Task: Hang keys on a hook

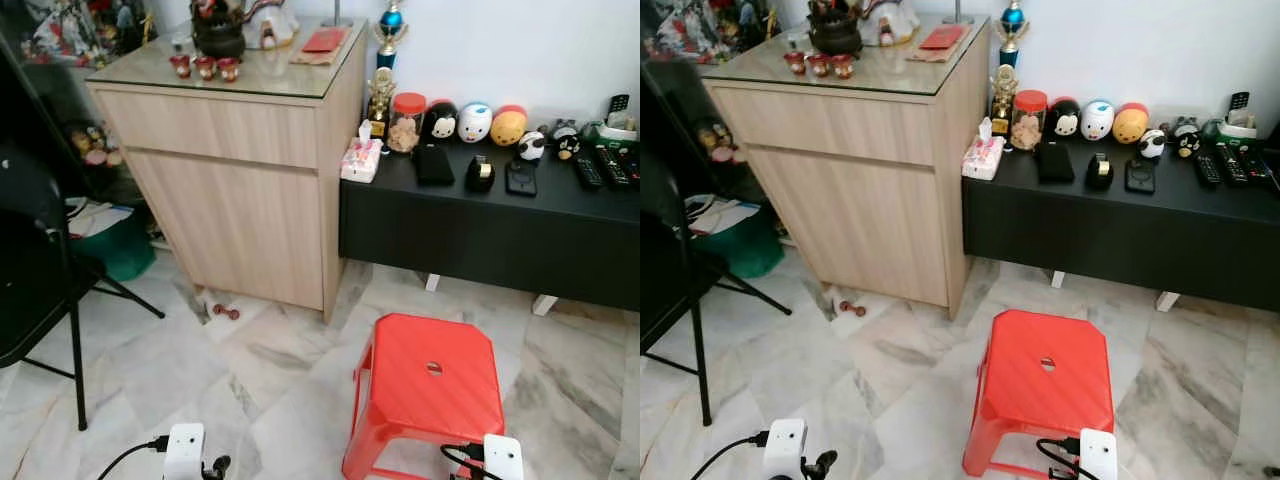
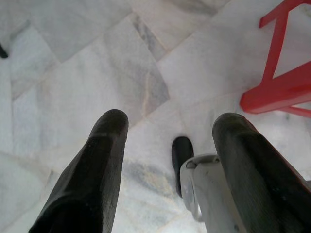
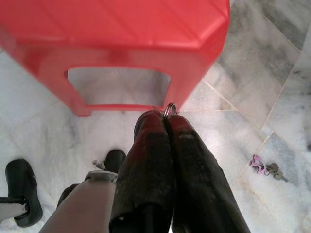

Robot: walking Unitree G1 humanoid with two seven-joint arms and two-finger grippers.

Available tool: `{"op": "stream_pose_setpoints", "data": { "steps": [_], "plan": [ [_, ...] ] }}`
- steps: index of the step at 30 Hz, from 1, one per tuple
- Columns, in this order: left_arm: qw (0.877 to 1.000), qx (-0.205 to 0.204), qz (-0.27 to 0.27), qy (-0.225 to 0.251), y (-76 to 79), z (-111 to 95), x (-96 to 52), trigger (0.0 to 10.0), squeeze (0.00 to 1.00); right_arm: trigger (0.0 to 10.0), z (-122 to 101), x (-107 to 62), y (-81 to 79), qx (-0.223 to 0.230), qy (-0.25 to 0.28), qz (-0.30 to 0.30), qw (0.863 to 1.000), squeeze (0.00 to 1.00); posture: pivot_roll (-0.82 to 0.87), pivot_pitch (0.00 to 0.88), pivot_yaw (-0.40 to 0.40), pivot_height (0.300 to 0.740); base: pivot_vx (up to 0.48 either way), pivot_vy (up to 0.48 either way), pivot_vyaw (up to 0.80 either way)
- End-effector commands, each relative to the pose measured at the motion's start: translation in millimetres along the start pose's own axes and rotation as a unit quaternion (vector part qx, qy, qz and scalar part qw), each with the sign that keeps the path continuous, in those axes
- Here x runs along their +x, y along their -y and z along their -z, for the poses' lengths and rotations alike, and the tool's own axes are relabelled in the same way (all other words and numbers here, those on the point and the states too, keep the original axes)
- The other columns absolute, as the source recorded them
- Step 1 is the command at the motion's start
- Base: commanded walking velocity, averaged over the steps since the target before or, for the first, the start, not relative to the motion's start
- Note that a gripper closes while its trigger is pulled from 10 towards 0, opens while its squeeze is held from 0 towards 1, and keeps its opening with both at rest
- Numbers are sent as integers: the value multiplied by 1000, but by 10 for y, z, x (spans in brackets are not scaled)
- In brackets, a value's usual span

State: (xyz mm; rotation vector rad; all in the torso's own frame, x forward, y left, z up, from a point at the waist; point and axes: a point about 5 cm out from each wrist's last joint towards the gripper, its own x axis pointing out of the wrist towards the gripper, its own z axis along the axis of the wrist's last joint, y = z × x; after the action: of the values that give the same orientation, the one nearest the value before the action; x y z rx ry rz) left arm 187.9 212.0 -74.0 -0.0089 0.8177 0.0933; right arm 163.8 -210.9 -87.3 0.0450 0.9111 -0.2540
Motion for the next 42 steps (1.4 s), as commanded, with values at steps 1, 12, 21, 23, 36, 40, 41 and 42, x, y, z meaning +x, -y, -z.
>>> {"op": "stream_pose_setpoints", "data": {
  "steps": [1, 12, 21, 23, 36, 40, 41, 42],
  "plan": [
    [1000, -12, -2, -14, -16, 78, -20, 10000, 0, 10000, 23, -6, -9, 4, -2, 2, 1000, 0, 48, 0, 21, 740, -281, 0, 0],
    [1000, -15, 0, -13, 11, 80, -18, 10000, 0, 10000, 9, -3, -3, 2, 0, 4, 1000, 0, 49, 0, 13, 740, -281, 0, 0],
    [1000, -17, 0, -11, 24, 80, -18, 10000, 0, 10000, 6, -2, 5, 0, 0, 6, 1000, 0, 50, 0, 9, 740, -277, 0, 0],
    [1000, -16, 0, -11, 24, 80, -18, 10000, 0, 10000, 6, -2, 4, 0, 0, 6, 1000, 0, 50, 0, 9, 740, 0, 0, 0],
    [1000, 10, 8, -18, 55, 85, -14, 10000, 0, 10000, 34, -9, 51, 8, -4, 12, 1000, 0, 23, 17, 6, 740, 0, -59, 0],
    [1000, 10, 8, -18, 61, 89, -14, 10000, 0, 10000, 36, -9, 55, 8, -5, 15, 1000, 0, 19, 23, 6, 740, 0, -405, -450],
    [1000, 10, 8, -18, 59, 88, -15, 10000, 0, 10000, 39, -10, 53, 8, -5, 15, 1000, 0, 19, 26, 8, 740, 0, -412, -800],
    [1000, 10, 8, -18, 57, 89, -15, 10000, 0, 10000, 41, -10, 52, 8, -6, 15, 1000, 0, 19, 26, 8, 740, 0, -412, -800]
  ]
}}
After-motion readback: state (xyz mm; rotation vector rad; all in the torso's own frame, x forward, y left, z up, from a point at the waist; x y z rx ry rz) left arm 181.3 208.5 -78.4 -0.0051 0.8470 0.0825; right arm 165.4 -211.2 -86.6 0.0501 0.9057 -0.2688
